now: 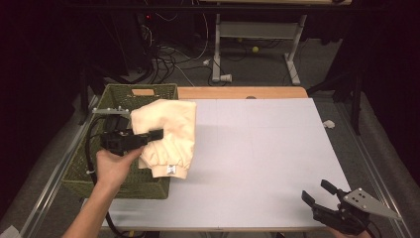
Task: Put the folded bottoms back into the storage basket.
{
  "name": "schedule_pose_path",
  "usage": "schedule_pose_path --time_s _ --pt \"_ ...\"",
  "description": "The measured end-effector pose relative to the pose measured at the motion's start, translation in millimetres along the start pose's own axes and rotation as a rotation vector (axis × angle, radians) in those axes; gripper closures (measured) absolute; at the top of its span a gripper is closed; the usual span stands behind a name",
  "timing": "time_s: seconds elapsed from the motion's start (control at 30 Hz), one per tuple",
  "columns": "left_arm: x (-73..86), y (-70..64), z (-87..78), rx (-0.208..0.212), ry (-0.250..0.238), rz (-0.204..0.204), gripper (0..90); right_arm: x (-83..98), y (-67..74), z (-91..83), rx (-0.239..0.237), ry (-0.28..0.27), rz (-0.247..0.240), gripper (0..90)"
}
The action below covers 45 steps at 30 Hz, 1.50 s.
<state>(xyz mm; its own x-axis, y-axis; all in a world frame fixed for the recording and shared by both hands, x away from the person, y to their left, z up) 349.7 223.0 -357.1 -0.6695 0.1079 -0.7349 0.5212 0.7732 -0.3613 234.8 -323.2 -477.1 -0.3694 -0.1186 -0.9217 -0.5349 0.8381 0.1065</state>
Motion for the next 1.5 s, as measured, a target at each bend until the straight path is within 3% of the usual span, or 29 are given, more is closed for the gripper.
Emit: schedule_pose_path --time_s 0.93,1.5 --pt "17.0 27.3 -38.7 -0.081 -0.058 -0.052 68.2 0.1 0.5 1.4 0.003 0.006 -0.002 23.8" --pt "21.3 48.4 -43.8 -0.169 -0.06 -0.084 68.2 0.1 0.1 0.3 0.006 0.004 -0.002 23.8"
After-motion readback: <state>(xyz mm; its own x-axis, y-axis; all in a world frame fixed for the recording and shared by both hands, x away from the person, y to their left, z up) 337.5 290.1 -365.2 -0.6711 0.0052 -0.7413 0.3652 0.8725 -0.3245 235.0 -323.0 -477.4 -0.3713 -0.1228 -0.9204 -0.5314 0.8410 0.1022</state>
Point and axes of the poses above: each handheld gripper's, and its own axes: z roughly forward along the jaws, x roughly out of its underside, y roughly to its left, the point moved 1 cm from there along z, roughly forward along the jaws, and after that the axes turned 6 degrees about -x, right-handed, at the moved point
